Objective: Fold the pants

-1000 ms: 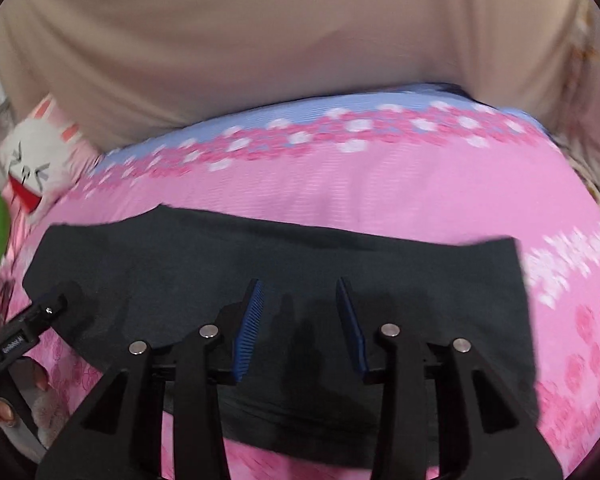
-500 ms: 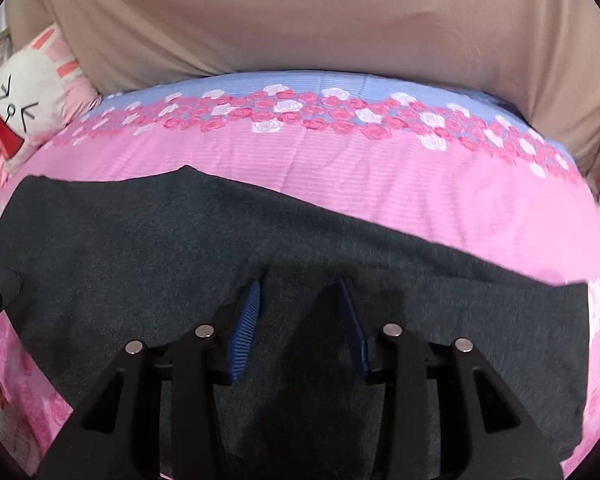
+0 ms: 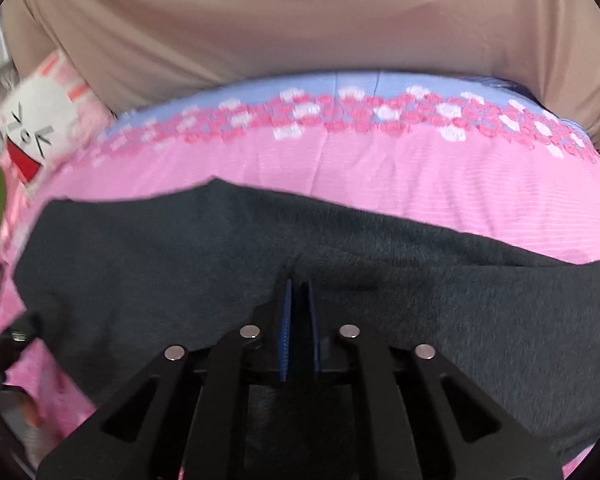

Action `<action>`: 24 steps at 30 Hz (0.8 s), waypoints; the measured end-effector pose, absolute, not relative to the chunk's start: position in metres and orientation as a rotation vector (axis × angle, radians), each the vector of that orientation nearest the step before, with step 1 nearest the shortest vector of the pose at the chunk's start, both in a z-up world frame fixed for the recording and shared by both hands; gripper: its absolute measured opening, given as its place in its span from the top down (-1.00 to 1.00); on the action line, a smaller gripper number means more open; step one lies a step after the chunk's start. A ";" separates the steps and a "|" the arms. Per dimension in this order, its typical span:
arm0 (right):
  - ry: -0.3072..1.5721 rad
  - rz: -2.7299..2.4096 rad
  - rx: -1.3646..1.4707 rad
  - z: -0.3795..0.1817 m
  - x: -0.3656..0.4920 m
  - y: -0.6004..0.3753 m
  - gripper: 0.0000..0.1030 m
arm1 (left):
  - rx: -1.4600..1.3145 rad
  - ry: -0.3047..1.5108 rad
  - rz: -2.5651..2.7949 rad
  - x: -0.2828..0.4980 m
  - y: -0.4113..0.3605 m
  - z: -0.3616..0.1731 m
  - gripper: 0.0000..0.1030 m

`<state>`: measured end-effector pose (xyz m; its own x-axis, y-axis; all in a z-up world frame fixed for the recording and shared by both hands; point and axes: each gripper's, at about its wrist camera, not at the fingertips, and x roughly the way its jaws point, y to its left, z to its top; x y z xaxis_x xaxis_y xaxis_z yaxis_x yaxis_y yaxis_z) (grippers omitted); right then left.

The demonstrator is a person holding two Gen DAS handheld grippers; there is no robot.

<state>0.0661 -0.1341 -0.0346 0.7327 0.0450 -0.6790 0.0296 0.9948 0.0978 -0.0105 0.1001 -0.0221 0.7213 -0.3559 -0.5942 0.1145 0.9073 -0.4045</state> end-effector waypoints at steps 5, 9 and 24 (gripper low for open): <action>0.684 -0.092 0.000 -0.030 0.033 -0.140 0.17 | -0.359 0.721 -0.250 -0.011 0.102 -0.022 -0.77; 0.673 -0.151 -0.028 -0.038 0.011 -0.154 0.17 | -0.377 0.676 -0.219 -0.021 0.113 -0.015 -0.77; 0.673 -0.120 0.231 -0.053 -0.002 -0.206 -0.39 | -0.867 0.716 0.038 0.004 0.287 -0.040 -0.73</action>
